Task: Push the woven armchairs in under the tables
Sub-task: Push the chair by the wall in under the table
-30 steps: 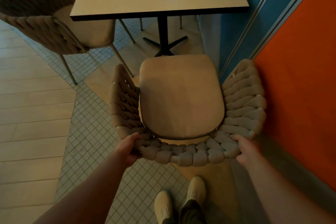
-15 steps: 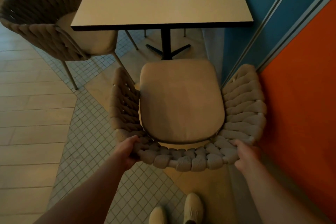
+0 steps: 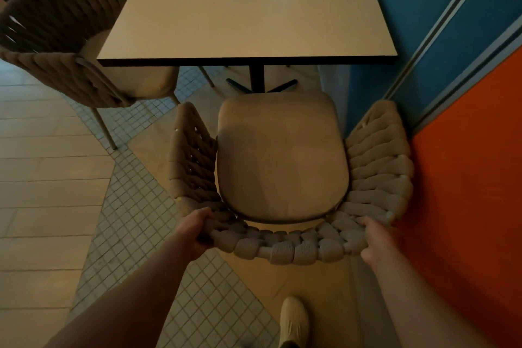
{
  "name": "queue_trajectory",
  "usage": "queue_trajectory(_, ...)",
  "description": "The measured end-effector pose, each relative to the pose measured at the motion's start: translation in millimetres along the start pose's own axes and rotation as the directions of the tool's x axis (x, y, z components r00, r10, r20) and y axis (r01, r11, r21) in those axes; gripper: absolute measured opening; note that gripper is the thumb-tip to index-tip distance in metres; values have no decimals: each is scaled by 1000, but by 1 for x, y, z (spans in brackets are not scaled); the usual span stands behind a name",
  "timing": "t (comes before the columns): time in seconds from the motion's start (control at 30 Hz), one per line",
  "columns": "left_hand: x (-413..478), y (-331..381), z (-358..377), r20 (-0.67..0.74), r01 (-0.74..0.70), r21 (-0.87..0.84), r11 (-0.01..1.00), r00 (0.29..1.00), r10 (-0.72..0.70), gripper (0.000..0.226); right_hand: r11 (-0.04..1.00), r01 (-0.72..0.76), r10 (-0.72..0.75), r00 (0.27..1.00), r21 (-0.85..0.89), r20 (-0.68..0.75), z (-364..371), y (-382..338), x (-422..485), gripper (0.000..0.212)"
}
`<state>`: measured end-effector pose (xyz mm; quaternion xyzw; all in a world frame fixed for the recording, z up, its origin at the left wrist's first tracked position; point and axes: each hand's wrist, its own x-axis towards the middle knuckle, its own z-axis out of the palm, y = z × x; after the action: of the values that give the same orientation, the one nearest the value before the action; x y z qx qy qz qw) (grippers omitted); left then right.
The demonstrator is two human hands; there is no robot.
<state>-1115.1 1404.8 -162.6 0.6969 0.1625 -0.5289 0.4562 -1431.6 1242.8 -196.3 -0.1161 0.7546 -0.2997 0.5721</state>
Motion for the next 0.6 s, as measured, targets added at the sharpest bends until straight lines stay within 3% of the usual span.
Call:
queue_trajectory(0.1,5,16,13,-22,1,1,1000,1000,-1,44,1000,-4,4,1000,15,-11,6,6,65,68)
queue_trajectory(0.17,10,25,20,-10,-3,5,1000,1000,3,43,1000,-1,1,1000,-7,12,15,-7,52,77)
queue_trajectory(0.27,16,37,29,-6,-2,18,1000,1000,3,38,999,35,-35,999,-3,-26,32,-33,17,60)
queue_trajectory(0.43,33,53,37,-39,-12,23,1000,999,13,49,1000,18,-18,1000,-16,-11,44,-33,61,64)
queue_trajectory(0.6,39,65,45,-24,-35,32,999,999,36,46,998,33,-35,999,-62,-34,56,-56,29,56)
